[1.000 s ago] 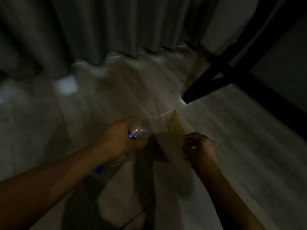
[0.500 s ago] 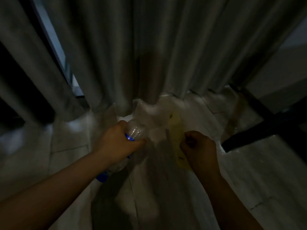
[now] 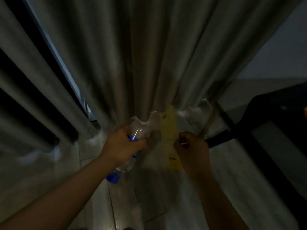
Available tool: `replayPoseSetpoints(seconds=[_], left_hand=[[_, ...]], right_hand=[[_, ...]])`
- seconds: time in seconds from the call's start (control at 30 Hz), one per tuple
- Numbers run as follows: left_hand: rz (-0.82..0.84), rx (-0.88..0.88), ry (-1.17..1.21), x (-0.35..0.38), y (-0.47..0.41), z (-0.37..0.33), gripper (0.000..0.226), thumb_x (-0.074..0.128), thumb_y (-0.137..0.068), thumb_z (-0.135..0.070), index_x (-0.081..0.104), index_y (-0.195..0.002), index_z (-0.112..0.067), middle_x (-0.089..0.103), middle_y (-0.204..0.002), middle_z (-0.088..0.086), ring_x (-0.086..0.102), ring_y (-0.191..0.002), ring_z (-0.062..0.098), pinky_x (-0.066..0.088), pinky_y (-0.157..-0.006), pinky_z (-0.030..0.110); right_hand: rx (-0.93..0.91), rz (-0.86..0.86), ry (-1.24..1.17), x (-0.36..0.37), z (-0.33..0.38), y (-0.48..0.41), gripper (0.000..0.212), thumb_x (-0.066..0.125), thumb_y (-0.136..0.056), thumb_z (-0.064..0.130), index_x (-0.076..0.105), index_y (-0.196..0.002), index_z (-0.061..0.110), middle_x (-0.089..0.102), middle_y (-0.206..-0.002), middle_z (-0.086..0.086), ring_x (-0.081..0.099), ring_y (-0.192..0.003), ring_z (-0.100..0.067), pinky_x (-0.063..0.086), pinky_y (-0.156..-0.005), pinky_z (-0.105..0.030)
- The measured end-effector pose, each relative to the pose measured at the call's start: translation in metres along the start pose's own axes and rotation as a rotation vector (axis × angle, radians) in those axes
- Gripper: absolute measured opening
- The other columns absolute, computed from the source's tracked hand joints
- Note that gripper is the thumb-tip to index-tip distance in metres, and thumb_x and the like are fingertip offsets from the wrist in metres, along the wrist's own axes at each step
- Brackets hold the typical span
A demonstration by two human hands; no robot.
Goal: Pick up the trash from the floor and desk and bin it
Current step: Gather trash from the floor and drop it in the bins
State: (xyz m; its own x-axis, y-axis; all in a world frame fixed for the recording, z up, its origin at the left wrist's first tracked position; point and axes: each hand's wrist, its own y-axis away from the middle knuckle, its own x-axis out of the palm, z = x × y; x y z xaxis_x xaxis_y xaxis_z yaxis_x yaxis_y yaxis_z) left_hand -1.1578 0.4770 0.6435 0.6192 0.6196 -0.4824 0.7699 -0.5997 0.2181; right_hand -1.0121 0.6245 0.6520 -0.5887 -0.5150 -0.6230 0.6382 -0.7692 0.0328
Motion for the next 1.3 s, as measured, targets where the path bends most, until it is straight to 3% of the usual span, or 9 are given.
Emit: replayPoseSetpoints(seconds=[0.2,0.3,0.37,0.47,0.7,0.9,1.13,1.3], left_hand=[[-0.005,0.085,-0.066,-0.071,0.038,-0.174,0.040,0.075,-0.070,-0.047,0.058,-0.098,-0.024,0.060,-0.085,-0.010,0.055,-0.076,0.001,0.041,-0.060,0.017],[-0.008,0.157,-0.037,-0.094,0.060,-0.241,0.029,0.075,-0.068,-0.046,0.060,-0.085,-0.029,0.059,-0.078,-0.016,0.054,-0.071,-0.005,0.038,-0.057,0.015],[-0.007,0.210,0.012,-0.101,0.073,-0.284,0.024,0.077,-0.067,-0.045,0.057,-0.074,-0.032,0.059,-0.075,-0.020,0.054,-0.065,-0.009,0.038,-0.055,0.011],[0.032,0.309,0.034,-0.100,0.086,-0.345,0.033,0.077,-0.064,-0.052,0.062,-0.083,-0.030,0.064,-0.078,-0.017,0.057,-0.067,-0.010,0.037,-0.052,0.007],[0.122,0.488,0.100,-0.064,0.105,-0.448,0.042,0.077,-0.060,-0.057,0.060,-0.087,-0.030,0.066,-0.083,-0.011,0.063,-0.073,0.001,0.044,-0.057,0.016],[0.160,0.641,0.107,-0.003,0.121,-0.517,0.040,0.076,-0.061,-0.056,0.064,-0.085,-0.027,0.067,-0.079,-0.012,0.063,-0.071,0.001,0.042,-0.057,0.017],[0.444,0.794,0.148,0.080,0.129,-0.587,0.042,0.075,-0.060,-0.057,0.058,-0.083,-0.027,0.065,-0.080,-0.009,0.063,-0.069,0.005,0.043,-0.056,0.020],[0.749,0.914,0.184,0.148,0.143,-0.617,0.044,0.076,-0.061,-0.057,0.059,-0.090,-0.029,0.067,-0.084,-0.009,0.064,-0.072,0.004,0.045,-0.059,0.020]], right_hand=[[-0.069,-0.149,-0.025,-0.134,0.132,0.016,0.021,0.063,-0.083,0.021,0.059,-0.077,0.040,0.057,-0.067,0.028,0.056,-0.066,0.016,0.038,-0.055,-0.004],[-0.126,-0.285,-0.068,-0.188,0.179,0.033,0.026,0.064,-0.082,0.017,0.058,-0.077,0.042,0.057,-0.068,0.027,0.055,-0.069,0.020,0.037,-0.057,0.002],[-0.144,-0.359,-0.102,-0.220,0.200,0.044,0.028,0.064,-0.081,0.015,0.059,-0.076,0.042,0.061,-0.071,0.022,0.059,-0.069,0.012,0.039,-0.055,-0.002],[-0.154,-0.452,-0.205,-0.264,0.217,0.059,0.019,0.063,-0.080,0.013,0.065,-0.075,0.031,0.066,-0.068,0.011,0.061,-0.063,0.003,0.042,-0.053,-0.006],[-0.267,-0.673,-0.243,-0.365,0.221,0.070,0.016,0.065,-0.081,0.005,0.070,-0.081,0.020,0.062,-0.059,0.014,0.054,-0.048,0.001,0.039,-0.051,-0.008],[-0.170,-0.823,-0.248,-0.449,0.201,0.088,0.014,0.065,-0.080,0.008,0.071,-0.084,0.020,0.070,-0.069,0.001,0.065,-0.061,-0.015,0.057,-0.063,-0.037],[-0.029,-1.140,-0.093,-0.522,0.177,0.131,0.014,0.064,-0.079,0.017,0.071,-0.084,0.028,0.070,-0.072,0.013,0.065,-0.062,-0.006,0.059,-0.062,-0.039],[0.137,-1.408,0.069,-0.545,0.165,0.173,0.012,0.067,-0.080,0.016,0.071,-0.088,0.025,0.069,-0.076,0.009,0.066,-0.069,-0.009,0.058,-0.068,-0.038]])
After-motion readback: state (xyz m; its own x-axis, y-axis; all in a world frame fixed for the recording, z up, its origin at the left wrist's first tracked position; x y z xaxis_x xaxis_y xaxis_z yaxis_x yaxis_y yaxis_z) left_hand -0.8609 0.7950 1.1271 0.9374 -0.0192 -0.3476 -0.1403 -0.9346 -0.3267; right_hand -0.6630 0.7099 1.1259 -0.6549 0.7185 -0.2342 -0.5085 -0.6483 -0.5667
